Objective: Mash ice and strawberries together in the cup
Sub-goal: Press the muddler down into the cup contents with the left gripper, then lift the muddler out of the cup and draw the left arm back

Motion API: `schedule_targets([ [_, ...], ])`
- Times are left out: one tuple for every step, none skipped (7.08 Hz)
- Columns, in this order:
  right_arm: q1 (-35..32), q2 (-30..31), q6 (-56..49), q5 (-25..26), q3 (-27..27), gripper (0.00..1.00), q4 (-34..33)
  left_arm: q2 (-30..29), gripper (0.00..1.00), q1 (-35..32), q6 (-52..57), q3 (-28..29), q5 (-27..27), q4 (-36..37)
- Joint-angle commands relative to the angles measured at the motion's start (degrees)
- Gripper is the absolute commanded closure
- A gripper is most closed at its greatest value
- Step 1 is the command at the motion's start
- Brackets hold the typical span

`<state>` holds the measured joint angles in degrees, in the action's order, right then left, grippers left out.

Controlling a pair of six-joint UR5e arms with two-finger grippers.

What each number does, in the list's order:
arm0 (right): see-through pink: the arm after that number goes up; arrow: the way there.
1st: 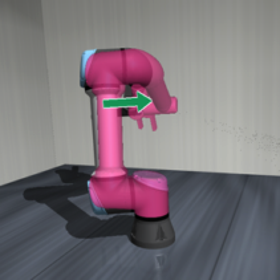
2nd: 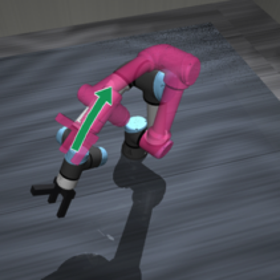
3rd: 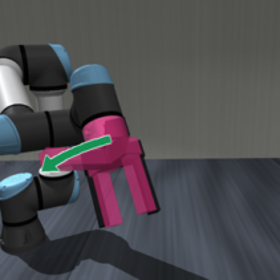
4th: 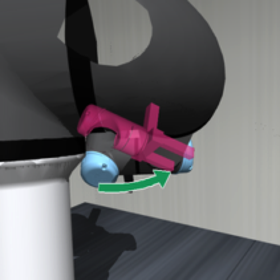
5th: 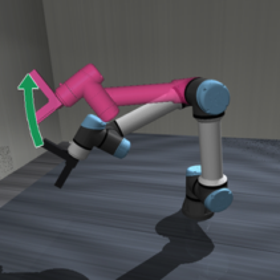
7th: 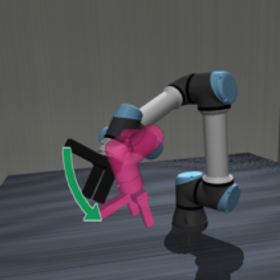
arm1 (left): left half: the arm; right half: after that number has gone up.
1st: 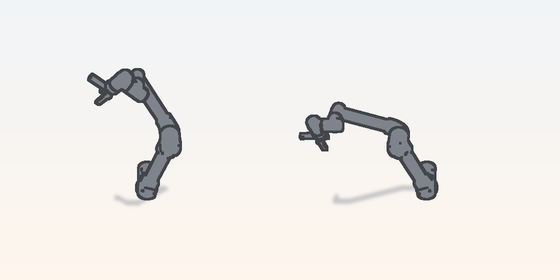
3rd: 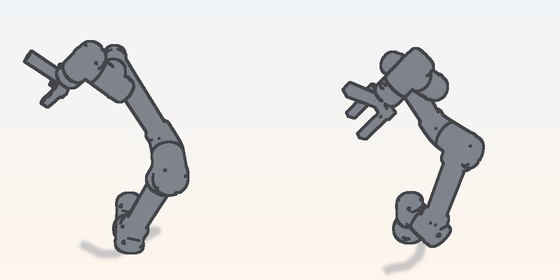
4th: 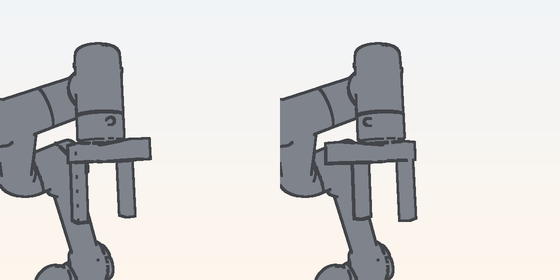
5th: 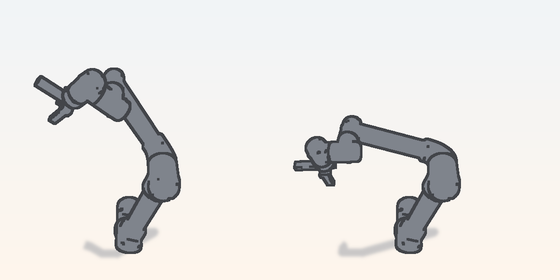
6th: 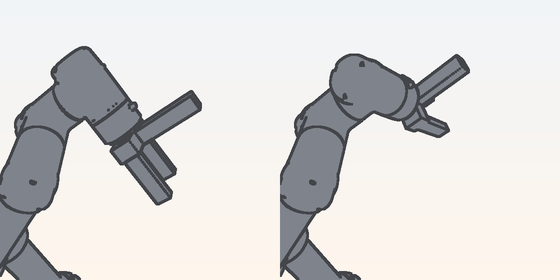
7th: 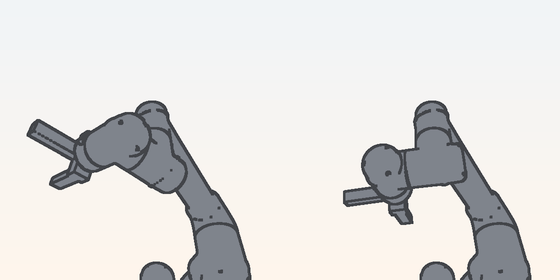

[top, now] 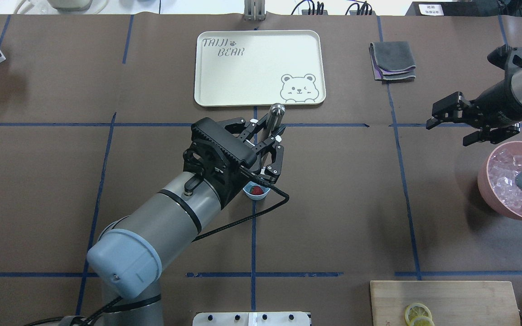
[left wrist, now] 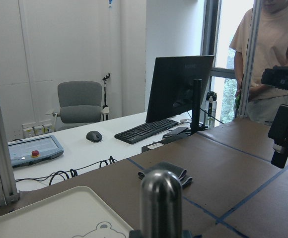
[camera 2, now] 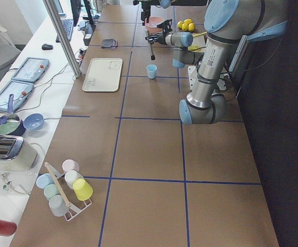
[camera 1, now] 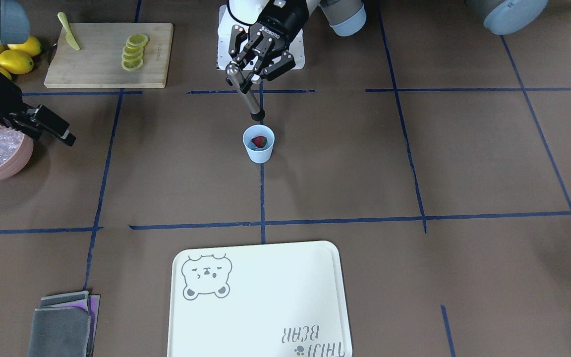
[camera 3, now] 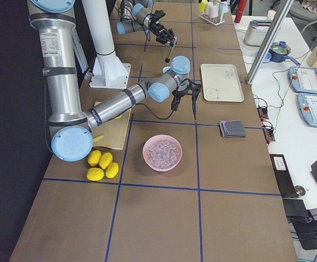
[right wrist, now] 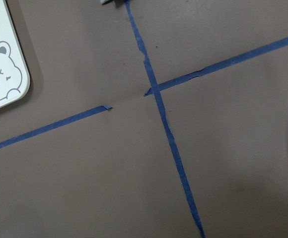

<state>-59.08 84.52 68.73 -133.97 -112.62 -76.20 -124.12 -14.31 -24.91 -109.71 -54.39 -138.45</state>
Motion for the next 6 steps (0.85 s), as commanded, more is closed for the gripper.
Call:
schedule_targets([
  [-0.07, 0.03, 0.0, 0.38, 0.21, 0.0, -0.09, 3.94, 1.0, -0.98, -1.27, -7.01, -0.28, 8.98],
  [-1.2, 0.29, -0.26, 0.47, 0.56, 0.0, 0.0, 7.89, 1.0, -1.94, -4.93, -7.1, -0.45, 12.12],
  [-2.43, 0.38, -0.79, 0.47, 0.56, 0.0, -0.09, 9.49, 1.0, -4.39, -7.67, -7.54, -4.37, 18.59],
  [-2.62, 0.81, -0.88, 0.47, 0.47, 0.0, -0.09, 10.29, 1.0, -9.72, -8.13, -8.15, -13.89, 25.09],
  [-2.71, 1.08, -0.88, 0.38, 0.47, 0.0, 0.08, 13.52, 1.0, -13.95, -8.13, -10.07, -18.43, 29.16],
  [-2.71, 1.52, -0.97, 0.38, 0.47, 0.0, 0.17, 20.34, 1.0, -19.3, -8.74, -11.22, -26.48, 30.76],
])
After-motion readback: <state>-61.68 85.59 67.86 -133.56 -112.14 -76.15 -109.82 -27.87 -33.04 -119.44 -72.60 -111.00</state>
